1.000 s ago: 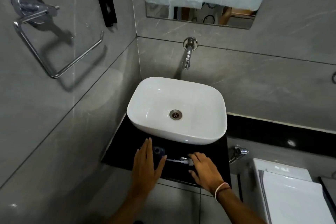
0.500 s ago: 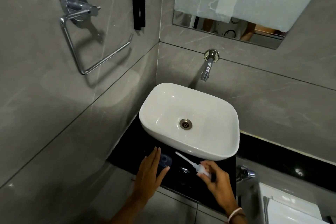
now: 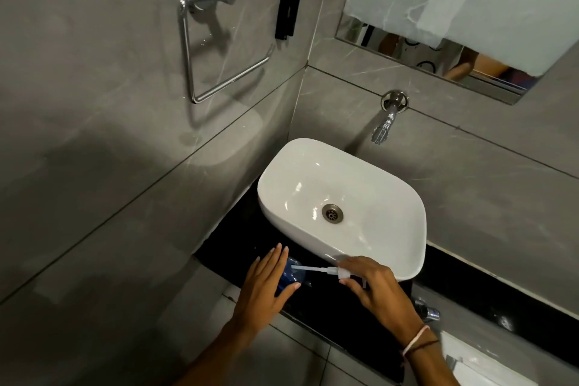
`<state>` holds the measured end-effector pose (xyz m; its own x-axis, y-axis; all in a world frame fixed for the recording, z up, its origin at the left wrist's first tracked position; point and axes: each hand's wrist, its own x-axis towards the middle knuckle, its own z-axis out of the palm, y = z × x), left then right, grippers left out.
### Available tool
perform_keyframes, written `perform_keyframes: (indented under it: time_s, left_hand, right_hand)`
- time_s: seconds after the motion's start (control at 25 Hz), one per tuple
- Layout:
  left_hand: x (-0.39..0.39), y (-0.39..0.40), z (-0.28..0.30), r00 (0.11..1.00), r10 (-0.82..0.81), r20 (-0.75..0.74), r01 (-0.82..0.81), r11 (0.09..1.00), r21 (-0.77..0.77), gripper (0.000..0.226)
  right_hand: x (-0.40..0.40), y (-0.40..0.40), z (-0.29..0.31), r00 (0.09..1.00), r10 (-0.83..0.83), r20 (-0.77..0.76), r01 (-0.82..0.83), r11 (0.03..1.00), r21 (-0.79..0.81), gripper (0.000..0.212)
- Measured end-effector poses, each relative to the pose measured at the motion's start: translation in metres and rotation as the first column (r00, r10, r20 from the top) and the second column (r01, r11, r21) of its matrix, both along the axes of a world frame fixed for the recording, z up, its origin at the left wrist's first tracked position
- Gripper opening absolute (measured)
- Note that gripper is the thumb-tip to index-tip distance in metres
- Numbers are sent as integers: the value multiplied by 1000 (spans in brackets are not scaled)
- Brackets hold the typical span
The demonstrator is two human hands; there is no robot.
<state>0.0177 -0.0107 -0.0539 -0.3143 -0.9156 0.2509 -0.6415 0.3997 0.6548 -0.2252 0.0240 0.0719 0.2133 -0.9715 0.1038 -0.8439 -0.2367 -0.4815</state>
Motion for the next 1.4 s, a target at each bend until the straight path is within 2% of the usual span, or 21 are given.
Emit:
perform_keyframes:
  time_s: [0.16, 0.32, 0.44, 0.52, 0.6, 0.8, 1.0, 1.08, 1.16, 1.2, 1.28, 1.4]
  left_hand:
    - [-2, 0, -1, 1000, 18, 4, -18, 999, -36, 77]
    - [-2, -2, -5, 1000, 24, -4, -24, 1000, -14, 77]
    - [-3, -2, -7, 1000, 22, 13, -22, 1000, -14, 78]
    - [-2, -3, -8, 999, 24, 42, -23, 999, -35, 79]
    - [0, -4, -8, 993, 32, 111, -25, 998, -61, 77]
    - [1, -4, -8, 986, 46, 162, -37, 997, -63, 78]
    - [0, -4, -7, 988, 55, 143, -45, 996, -74, 76]
    - [1, -3, -9, 989, 59, 137, -48, 995, -85, 75]
    - [1, -2, -10, 989, 61, 136, -47, 994, -101, 73]
    - [1, -3, -9, 989, 66, 134, -52, 993, -104, 73]
    - [1, -3, -8, 988, 77, 133, -63, 993, -103, 74]
    - [1, -3, -8, 989, 79, 127, -67, 994, -91, 75]
  right_hand:
    - [13, -15, 17, 974, 134, -181, -132, 991, 25, 30]
    - [26, -32, 40, 940, 179, -292, -167, 984, 65, 36]
    - [49, -42, 46, 877, 270, -397, -250, 963, 101, 44]
    - [68, -47, 42, 867, 292, -404, -265, 956, 123, 47]
    - [83, -53, 35, 878, 287, -384, -252, 957, 140, 41]
    - [93, -54, -1, 903, 236, -360, -184, 968, 174, 54]
    - [79, -54, -28, 987, 91, -135, -64, 979, 191, 50]
    - [72, -48, -35, 999, 27, 47, -37, 972, 230, 54]
    - [71, -42, -41, 972, -8, 236, -53, 966, 254, 51]
    - [71, -41, -43, 958, -14, 285, -57, 969, 241, 43]
    - [72, -43, -47, 945, -40, 325, -36, 974, 224, 25]
    - [71, -43, -52, 916, -80, 392, -10, 975, 221, 19]
